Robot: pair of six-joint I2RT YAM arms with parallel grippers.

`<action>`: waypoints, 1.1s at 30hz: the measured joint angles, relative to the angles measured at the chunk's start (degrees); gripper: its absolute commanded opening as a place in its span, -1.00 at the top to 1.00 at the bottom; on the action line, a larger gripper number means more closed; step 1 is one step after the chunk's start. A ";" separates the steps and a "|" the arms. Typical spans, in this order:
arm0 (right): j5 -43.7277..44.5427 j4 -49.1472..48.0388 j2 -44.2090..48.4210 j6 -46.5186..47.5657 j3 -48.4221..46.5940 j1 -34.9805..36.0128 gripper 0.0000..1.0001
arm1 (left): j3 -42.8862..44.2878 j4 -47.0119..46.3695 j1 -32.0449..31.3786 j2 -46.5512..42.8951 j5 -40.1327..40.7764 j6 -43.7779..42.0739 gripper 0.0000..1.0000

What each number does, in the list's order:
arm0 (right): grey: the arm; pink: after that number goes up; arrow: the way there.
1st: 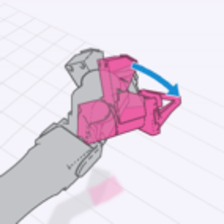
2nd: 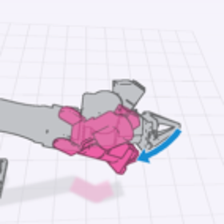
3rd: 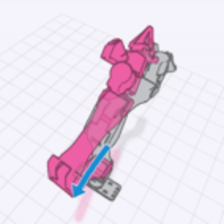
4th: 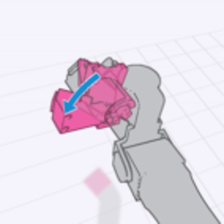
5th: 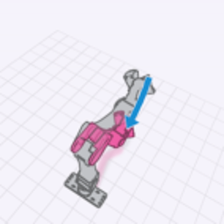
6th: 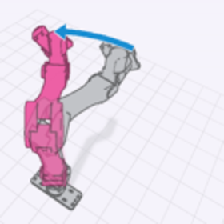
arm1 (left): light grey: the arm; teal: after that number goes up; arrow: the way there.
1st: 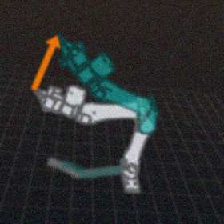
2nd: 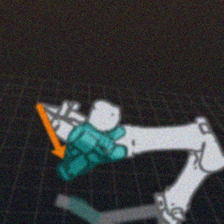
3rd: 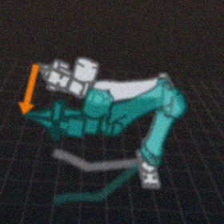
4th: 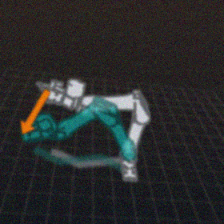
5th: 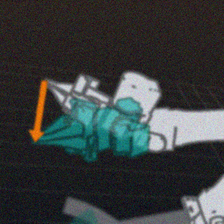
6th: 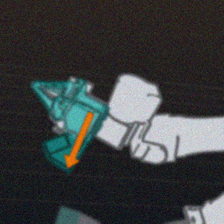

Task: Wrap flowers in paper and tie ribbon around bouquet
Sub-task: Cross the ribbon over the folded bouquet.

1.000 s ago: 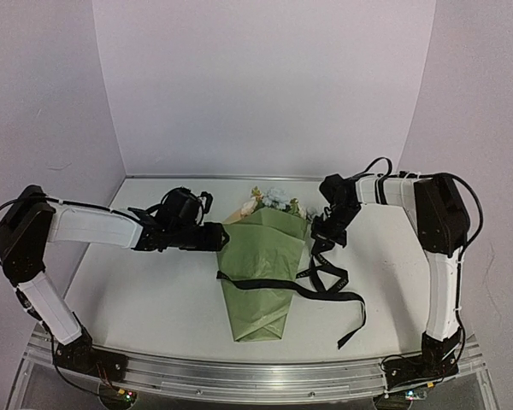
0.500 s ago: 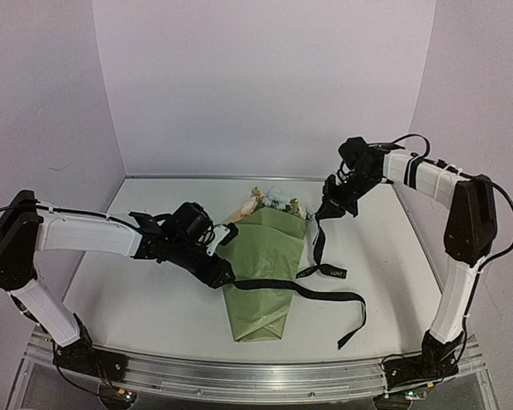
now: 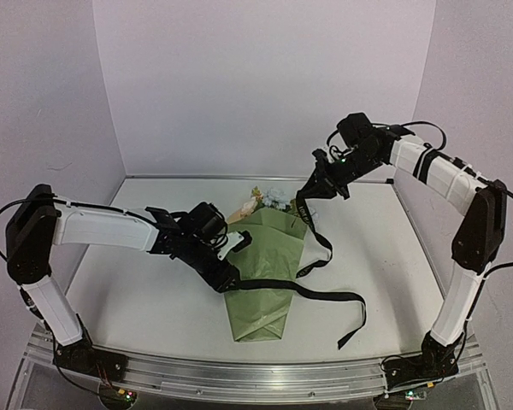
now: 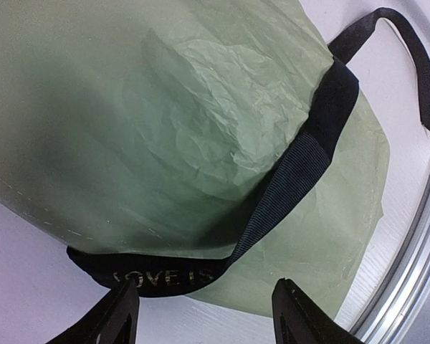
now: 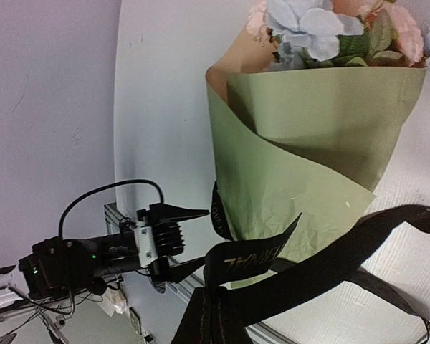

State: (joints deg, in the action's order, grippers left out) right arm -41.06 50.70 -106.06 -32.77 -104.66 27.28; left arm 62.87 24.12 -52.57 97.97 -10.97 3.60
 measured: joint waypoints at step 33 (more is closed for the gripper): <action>-13.31 -16.64 4.17 -8.57 8.73 4.83 1.00 | -1.98 -8.68 4.55 -1.69 1.10 2.59 1.00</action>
State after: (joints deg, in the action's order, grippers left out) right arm -54.37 34.06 -101.89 -41.34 -95.92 32.12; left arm 60.89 15.44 -48.02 96.28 -9.87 6.19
